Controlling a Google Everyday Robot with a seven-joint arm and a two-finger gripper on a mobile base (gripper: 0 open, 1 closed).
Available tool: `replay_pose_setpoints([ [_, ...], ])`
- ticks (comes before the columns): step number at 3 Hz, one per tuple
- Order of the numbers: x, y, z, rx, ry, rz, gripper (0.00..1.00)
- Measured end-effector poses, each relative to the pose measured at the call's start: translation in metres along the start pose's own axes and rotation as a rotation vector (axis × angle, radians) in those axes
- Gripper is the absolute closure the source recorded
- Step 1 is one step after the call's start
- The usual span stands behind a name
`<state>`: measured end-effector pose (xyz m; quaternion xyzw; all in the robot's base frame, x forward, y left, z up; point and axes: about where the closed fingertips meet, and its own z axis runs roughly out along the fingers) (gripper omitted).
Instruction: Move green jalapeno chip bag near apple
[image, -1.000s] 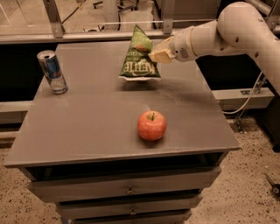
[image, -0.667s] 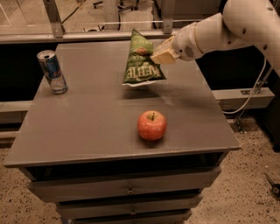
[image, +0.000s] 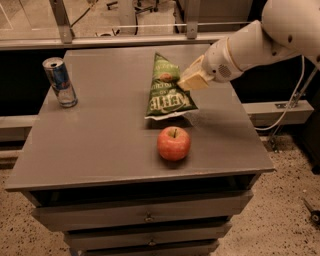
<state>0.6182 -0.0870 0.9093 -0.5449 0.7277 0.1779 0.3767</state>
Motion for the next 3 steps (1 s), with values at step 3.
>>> replay_pose_setpoints([
  [3, 0.025, 0.028, -0.001, -0.066, 0.078, -0.013, 0.64],
])
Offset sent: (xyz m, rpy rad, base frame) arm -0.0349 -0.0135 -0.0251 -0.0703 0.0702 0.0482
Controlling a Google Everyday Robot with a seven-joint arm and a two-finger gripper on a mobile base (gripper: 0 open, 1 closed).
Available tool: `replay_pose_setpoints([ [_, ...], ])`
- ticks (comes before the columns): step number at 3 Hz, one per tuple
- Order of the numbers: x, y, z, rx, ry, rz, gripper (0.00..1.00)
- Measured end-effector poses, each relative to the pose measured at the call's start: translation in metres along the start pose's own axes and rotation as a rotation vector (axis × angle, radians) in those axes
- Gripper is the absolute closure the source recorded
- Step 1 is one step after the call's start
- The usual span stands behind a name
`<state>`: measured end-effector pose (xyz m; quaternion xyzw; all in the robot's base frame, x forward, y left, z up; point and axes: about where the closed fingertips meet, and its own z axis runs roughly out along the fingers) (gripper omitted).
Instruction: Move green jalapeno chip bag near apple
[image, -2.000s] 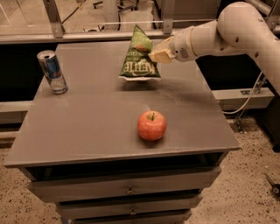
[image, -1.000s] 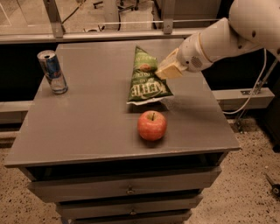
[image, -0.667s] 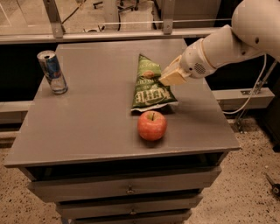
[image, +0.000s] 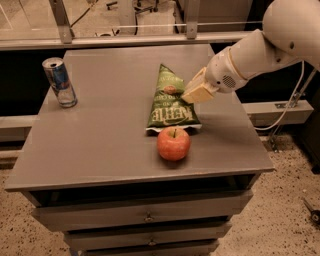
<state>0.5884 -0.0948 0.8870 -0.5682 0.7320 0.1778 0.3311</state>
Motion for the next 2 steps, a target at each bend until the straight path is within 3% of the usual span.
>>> replay_pose_setpoints([
  [2, 0.0016, 0.0077, -0.0018, -0.029, 0.039, -0.037, 0.17],
])
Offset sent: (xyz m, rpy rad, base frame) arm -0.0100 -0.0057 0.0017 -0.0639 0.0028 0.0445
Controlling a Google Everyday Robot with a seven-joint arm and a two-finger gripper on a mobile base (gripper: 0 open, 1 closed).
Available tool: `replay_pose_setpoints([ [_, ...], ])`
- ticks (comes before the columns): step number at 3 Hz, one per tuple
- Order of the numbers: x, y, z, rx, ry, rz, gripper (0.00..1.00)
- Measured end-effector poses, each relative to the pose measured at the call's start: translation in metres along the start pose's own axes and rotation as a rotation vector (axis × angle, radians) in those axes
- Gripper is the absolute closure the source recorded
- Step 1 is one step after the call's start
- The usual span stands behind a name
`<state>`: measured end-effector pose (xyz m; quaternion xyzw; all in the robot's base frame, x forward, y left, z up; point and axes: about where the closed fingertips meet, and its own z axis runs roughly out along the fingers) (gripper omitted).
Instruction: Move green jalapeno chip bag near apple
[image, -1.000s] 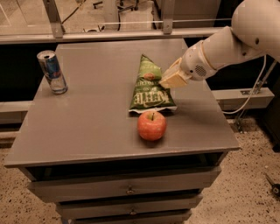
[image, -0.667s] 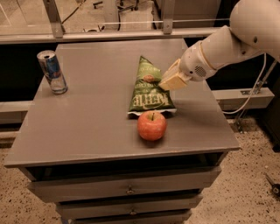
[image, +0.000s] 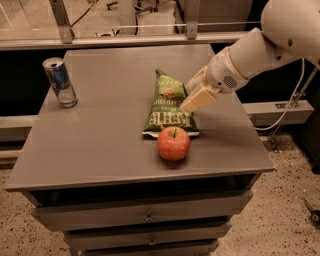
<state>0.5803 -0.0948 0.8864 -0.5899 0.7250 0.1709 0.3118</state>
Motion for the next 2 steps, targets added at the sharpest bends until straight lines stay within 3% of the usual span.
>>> replay_pose_setpoints([
  [1, 0.002, -0.005, -0.003, 0.021, 0.011, -0.007, 0.0],
  [2, 0.009, -0.024, -0.025, 0.109, 0.018, -0.01, 0.0],
])
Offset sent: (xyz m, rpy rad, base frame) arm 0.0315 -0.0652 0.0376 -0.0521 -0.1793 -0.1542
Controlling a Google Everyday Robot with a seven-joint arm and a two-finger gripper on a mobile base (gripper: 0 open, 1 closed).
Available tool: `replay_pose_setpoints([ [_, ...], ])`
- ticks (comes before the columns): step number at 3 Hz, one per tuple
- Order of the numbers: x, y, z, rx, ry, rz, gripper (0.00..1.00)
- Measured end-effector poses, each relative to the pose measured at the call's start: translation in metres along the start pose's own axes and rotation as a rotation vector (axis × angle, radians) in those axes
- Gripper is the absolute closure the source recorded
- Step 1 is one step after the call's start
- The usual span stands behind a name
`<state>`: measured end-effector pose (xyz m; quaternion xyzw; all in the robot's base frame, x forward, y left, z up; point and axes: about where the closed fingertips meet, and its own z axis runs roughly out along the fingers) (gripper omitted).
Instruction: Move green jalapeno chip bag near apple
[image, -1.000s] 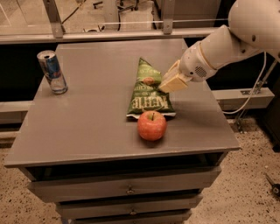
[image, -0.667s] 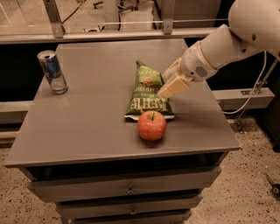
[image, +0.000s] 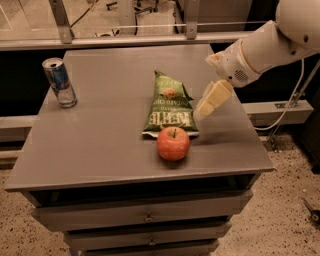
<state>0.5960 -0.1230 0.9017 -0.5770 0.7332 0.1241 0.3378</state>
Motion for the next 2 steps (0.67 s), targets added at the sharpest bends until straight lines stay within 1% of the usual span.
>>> replay_pose_setpoints([
  [1, 0.0087, -0.0274, -0.0412, 0.15, -0.001, -0.013, 0.0],
  [2, 0.0083, -0.0319, -0.0439, 0.17, -0.008, -0.013, 0.0],
])
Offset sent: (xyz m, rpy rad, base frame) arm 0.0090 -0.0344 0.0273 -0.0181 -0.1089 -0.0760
